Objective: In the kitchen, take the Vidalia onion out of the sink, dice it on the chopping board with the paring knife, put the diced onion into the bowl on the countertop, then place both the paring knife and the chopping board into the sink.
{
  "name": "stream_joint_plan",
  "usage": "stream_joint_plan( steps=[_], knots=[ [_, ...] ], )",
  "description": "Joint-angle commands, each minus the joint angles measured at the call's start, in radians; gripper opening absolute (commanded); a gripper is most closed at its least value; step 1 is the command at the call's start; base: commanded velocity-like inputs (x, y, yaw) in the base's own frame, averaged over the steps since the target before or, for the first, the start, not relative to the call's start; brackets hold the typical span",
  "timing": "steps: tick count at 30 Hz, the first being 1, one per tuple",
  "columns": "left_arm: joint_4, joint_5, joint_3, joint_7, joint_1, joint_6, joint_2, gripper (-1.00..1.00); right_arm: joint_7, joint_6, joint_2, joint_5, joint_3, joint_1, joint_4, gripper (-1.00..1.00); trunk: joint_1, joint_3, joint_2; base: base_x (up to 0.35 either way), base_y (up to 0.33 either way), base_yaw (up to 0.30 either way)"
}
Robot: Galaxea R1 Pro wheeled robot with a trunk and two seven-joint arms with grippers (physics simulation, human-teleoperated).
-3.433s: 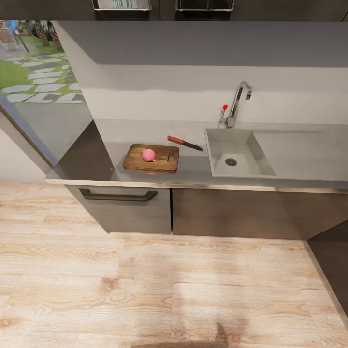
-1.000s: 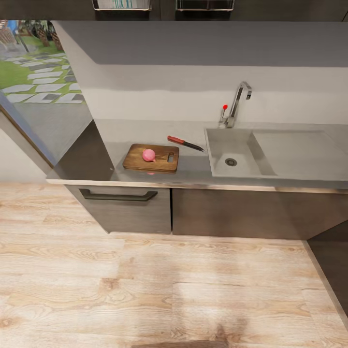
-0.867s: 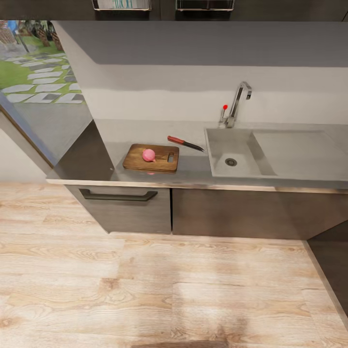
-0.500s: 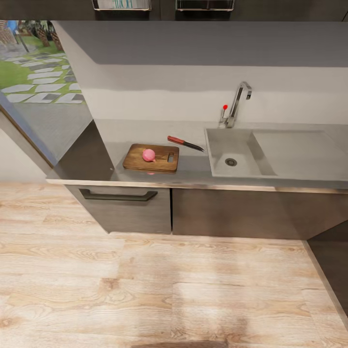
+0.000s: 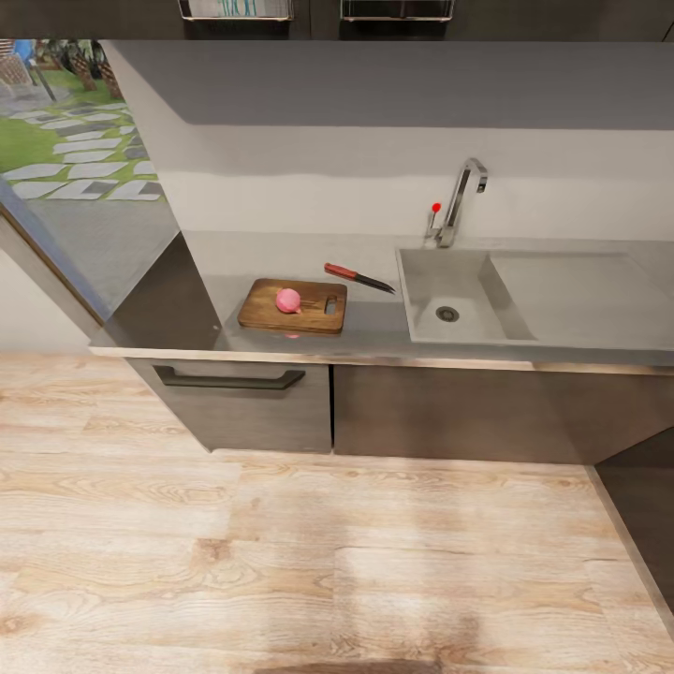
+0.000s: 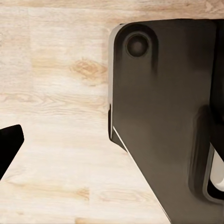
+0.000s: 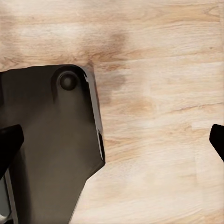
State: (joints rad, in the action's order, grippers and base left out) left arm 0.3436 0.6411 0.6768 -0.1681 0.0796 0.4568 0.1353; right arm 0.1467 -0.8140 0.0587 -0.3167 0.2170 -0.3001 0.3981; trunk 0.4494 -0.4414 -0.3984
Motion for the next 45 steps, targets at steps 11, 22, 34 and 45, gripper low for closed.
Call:
stream_joint_plan(
  steps=[11, 22, 34, 45],
  knots=[
    [-0.005, 0.005, 0.009, -0.007, 0.0, 0.003, 0.001, 1.0, 0.01, -0.001, 0.001, -0.003, 0.009, -0.001, 0.002, 1.0, 0.001, -0.001, -0.002, 0.0, 0.0, 0.0],
    [0.022, 0.003, 0.001, -0.005, 0.0, 0.018, 0.005, 1.0, 0.01, -0.001, 0.001, -0.004, 0.009, -0.001, 0.002, 1.0, 0.001, -0.001, -0.002, 0.0, 0.0, 0.0],
    [0.244, -0.328, -0.579, 0.256, 0.013, -0.019, -0.113, 1.0, 0.01, -0.001, 0.001, -0.003, 0.009, -0.001, 0.002, 1.0, 0.001, -0.001, -0.002, 0.0, 0.0, 0.0],
    [0.51, -0.39, -0.712, 0.257, 0.137, -0.095, -0.163, 1.0, 0.01, -0.001, 0.001, -0.003, 0.009, -0.001, 0.002, 1.0, 0.001, -0.001, -0.002, 0.0, 0.0, 0.0]
  ],
)
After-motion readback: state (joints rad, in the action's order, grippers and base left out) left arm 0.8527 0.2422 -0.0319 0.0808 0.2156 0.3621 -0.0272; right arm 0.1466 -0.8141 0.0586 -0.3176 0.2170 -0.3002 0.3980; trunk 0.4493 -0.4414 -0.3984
